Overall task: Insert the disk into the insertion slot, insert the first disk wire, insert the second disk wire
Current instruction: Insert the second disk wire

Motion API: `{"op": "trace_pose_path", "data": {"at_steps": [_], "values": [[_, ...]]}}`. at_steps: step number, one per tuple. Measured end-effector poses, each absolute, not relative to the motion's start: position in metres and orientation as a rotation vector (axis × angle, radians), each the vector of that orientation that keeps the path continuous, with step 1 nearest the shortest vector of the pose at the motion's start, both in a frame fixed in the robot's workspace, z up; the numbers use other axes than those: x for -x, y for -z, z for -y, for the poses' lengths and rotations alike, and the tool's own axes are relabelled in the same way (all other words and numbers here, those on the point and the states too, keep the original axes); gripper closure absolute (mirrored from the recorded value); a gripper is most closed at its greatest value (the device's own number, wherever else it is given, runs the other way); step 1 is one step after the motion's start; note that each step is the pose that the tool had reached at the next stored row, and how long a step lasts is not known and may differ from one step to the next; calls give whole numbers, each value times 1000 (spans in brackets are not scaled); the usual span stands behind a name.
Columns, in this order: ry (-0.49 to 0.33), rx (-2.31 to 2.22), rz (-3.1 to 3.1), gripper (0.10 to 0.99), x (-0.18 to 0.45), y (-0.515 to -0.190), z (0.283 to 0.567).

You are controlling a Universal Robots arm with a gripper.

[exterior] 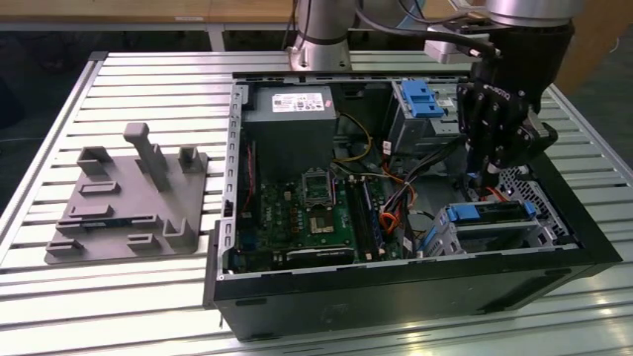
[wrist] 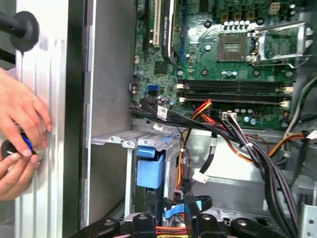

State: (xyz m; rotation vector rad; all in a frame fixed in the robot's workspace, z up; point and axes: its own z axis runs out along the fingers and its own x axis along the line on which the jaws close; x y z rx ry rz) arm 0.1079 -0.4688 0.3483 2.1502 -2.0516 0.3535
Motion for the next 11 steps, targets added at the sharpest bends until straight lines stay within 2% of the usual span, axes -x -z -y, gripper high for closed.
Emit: {"op": "trace_pose_path", "data": {"at_steps": [11], "values": [[-373, -2122, 2052, 725, -108, -345, 463]]}}
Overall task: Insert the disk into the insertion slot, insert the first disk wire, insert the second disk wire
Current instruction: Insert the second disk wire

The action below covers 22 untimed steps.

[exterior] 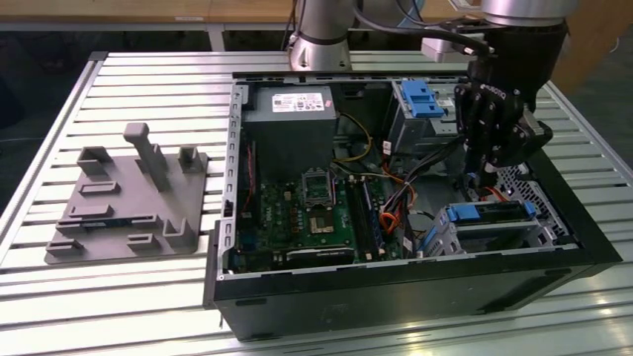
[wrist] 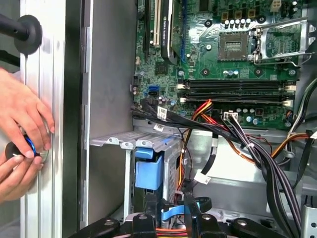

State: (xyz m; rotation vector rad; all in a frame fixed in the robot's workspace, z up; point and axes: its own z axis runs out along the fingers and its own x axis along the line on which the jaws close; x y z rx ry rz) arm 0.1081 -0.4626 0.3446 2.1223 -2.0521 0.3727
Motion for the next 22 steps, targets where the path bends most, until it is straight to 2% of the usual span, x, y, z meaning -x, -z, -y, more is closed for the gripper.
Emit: {"op": "trace_pose_path", "data": {"at_steps": [22], "values": [[-395, -2072, 2066, 725, -112, -341, 460]]}}
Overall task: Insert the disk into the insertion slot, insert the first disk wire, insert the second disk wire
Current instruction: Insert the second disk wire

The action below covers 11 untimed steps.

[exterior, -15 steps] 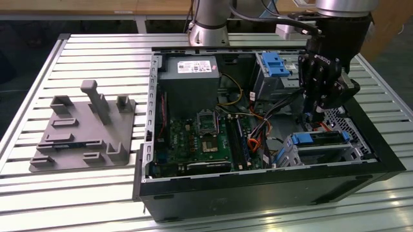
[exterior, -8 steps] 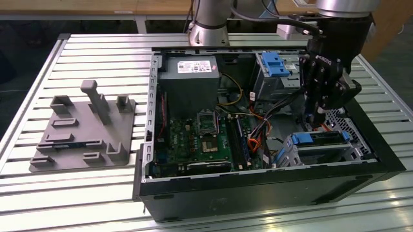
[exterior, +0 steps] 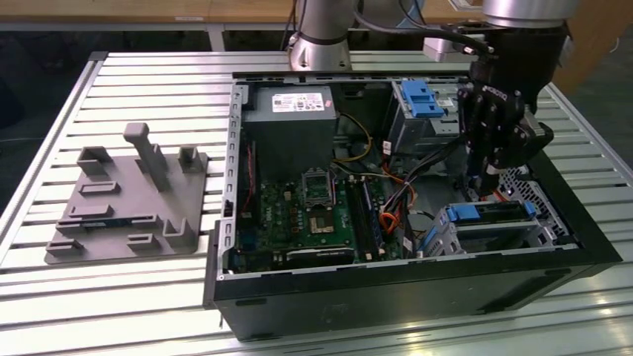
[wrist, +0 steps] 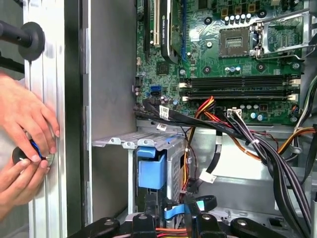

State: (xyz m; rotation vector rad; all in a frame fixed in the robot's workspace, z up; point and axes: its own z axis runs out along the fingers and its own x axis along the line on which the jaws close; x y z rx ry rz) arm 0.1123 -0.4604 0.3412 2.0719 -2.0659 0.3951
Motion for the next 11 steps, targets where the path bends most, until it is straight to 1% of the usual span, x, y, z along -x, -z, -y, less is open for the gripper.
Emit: {"op": "trace_pose_path", "data": {"at_steps": [11], "values": [[-420, -2082, 2029, 725, -112, -340, 458]]}}
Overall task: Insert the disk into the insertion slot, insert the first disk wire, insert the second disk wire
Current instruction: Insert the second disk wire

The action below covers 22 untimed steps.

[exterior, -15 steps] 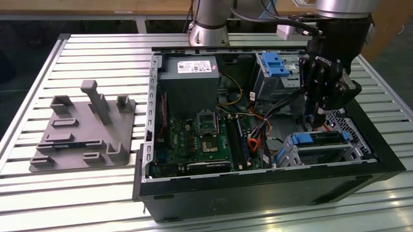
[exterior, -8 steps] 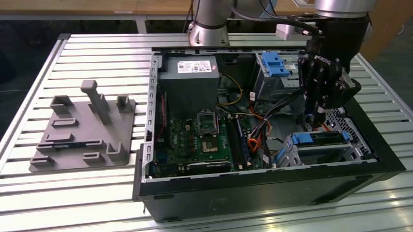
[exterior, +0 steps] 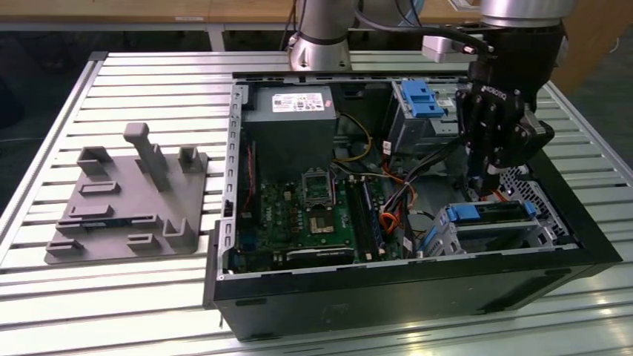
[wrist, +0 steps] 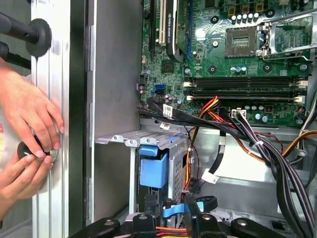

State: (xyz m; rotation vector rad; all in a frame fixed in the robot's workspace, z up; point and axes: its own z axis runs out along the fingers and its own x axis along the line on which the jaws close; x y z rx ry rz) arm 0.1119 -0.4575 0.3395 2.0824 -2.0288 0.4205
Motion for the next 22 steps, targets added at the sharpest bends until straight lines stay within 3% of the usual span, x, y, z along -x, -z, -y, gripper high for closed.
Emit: {"op": "trace_pose_path", "data": {"at_steps": [14, 15, 16, 22], "values": [[-430, -2077, 2022, 725, -110, -337, 453], [-430, -2076, 2022, 741, -110, -337, 453], [-430, -2076, 2022, 816, -110, -337, 453], [-432, -2075, 2021, 816, -110, -336, 453]]}}
